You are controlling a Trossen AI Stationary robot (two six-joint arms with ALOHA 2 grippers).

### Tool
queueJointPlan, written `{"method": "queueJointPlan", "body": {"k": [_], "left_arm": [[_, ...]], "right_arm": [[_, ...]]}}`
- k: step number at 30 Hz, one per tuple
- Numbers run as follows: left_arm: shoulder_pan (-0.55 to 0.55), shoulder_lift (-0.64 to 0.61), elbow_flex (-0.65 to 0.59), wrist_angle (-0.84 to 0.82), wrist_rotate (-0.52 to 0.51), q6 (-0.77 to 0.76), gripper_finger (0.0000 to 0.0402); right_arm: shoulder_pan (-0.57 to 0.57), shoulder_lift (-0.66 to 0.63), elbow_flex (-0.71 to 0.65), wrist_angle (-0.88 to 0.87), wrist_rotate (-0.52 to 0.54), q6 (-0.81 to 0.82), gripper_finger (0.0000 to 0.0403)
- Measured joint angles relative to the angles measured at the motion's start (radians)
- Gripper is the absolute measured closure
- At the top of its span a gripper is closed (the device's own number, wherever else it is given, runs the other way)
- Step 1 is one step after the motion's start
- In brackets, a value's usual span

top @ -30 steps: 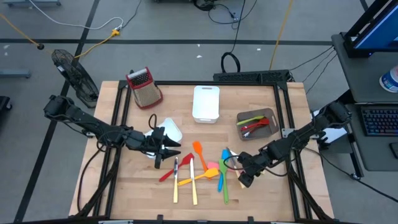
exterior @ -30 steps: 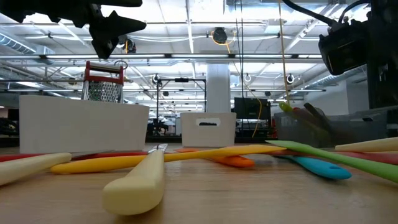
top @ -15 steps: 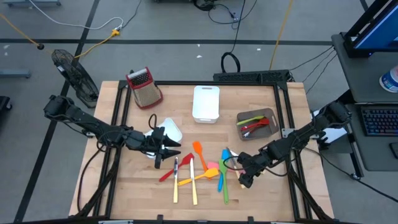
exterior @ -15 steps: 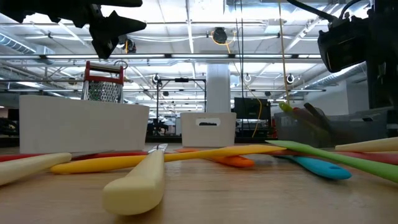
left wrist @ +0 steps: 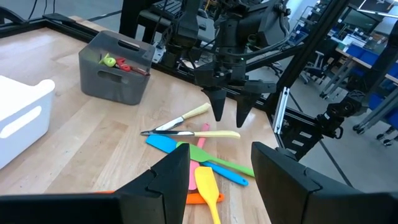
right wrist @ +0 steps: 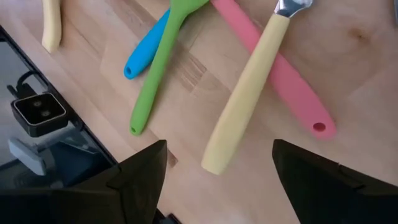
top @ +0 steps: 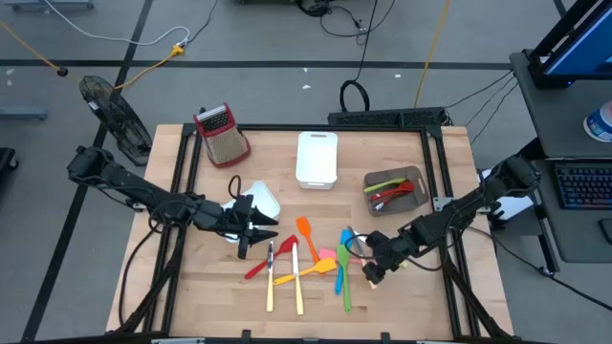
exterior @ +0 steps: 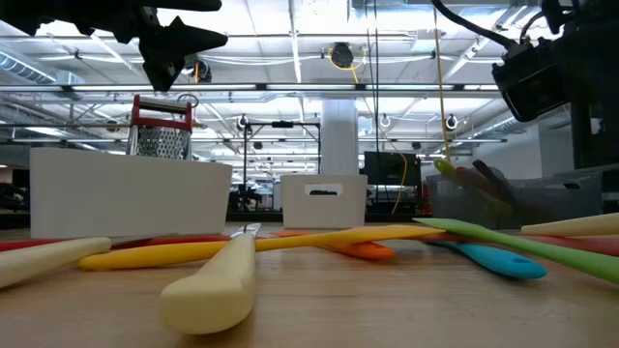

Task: Pick & Place Kitchen Items
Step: Put the white table knife into the bottom white bin

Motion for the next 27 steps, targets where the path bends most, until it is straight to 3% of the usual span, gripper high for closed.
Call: {"method": "queueJointPlan", "body": {"k": [13, 27], "left_arm": [[0.000, 0.000, 0.000, 0.000, 0.000, 0.002, 0.0227], [0.000, 0.000, 0.000, 0.000, 0.000, -0.013, 0.0227]], "right_arm": [[0.009, 0.099, 0.000, 0.070, -0.006, 0.016, 0.0119], [0.006, 0.115, -0.008, 0.076, 0.026, 0.006, 0.0124]]}}
